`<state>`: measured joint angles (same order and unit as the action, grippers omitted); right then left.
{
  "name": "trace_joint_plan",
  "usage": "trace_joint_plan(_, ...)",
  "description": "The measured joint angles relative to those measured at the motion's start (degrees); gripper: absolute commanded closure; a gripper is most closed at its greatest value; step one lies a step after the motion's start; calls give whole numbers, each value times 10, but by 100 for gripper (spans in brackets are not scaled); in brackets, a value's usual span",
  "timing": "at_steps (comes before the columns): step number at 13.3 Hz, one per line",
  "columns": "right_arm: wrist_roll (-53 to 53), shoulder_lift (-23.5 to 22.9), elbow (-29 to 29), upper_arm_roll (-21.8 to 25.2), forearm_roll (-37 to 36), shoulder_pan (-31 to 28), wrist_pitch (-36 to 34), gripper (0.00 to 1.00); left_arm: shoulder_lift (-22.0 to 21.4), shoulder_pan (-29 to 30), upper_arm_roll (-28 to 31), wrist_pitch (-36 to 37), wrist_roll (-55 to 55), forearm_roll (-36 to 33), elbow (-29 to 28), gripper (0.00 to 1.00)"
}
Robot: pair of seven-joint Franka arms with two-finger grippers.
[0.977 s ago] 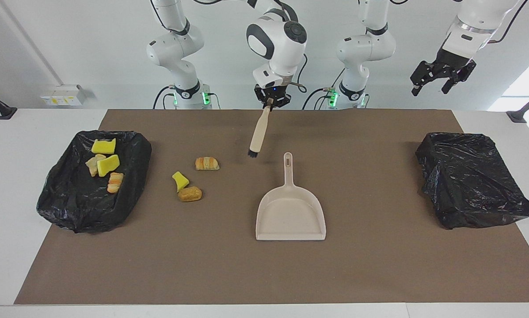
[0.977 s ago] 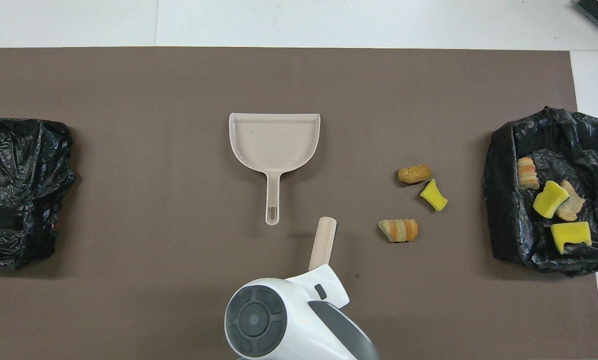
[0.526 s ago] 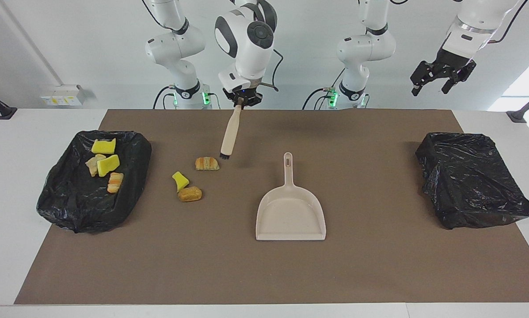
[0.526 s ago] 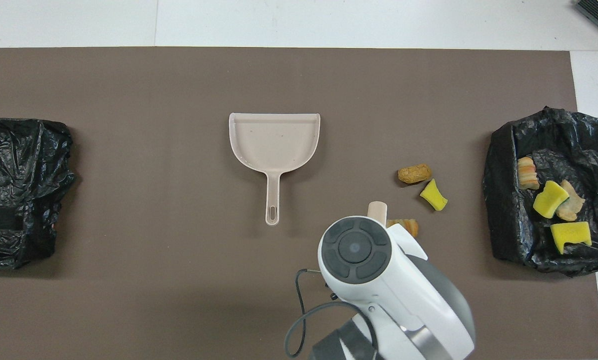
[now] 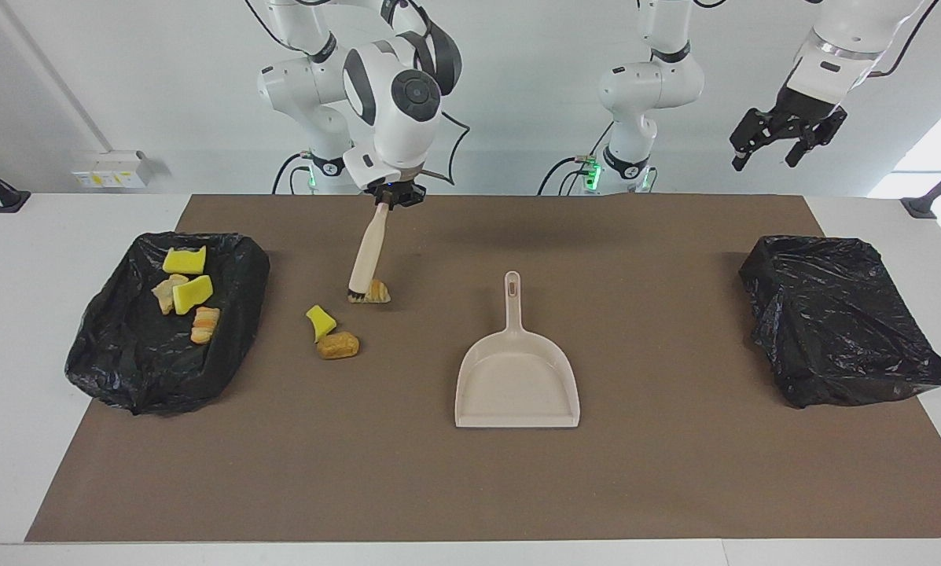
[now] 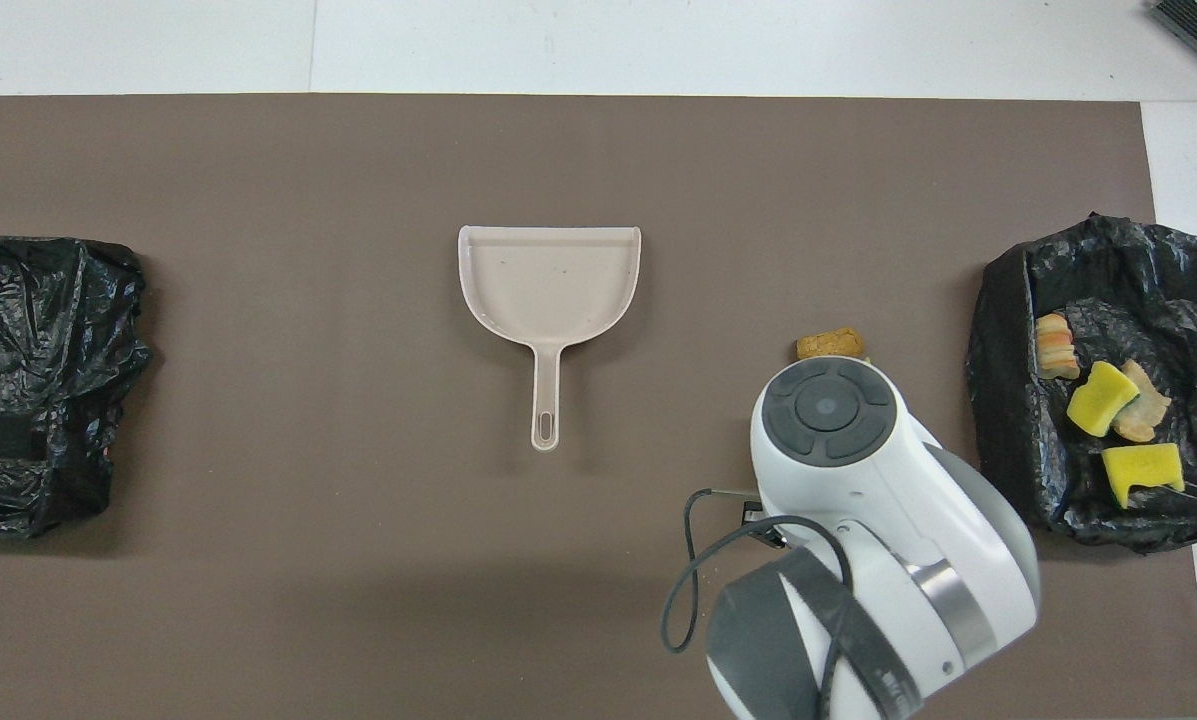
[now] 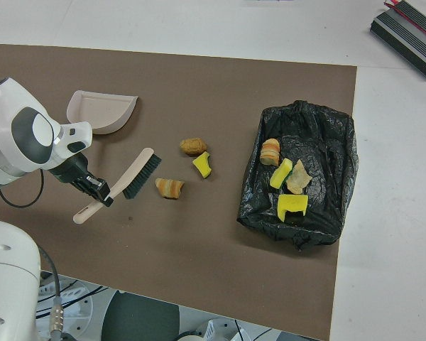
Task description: Sweep and dump trash in bin
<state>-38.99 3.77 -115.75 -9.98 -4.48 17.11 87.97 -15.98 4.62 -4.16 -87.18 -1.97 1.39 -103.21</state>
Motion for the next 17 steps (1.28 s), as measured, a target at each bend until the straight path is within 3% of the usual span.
trace_joint_plan(6, 166, 4, -10, 1, -2, -126, 14, 100, 0, 0, 0, 0, 0, 0, 0, 0)
trace_joint_plan(11, 340, 12, -62, 1, -2, -236, 99, 100, 0, 0, 0, 0, 0, 0, 0, 0)
trace_joint_plan(17, 467, 54, -137, 2, 34, -292, 180, 100, 0, 0, 0, 0, 0, 0, 0, 0)
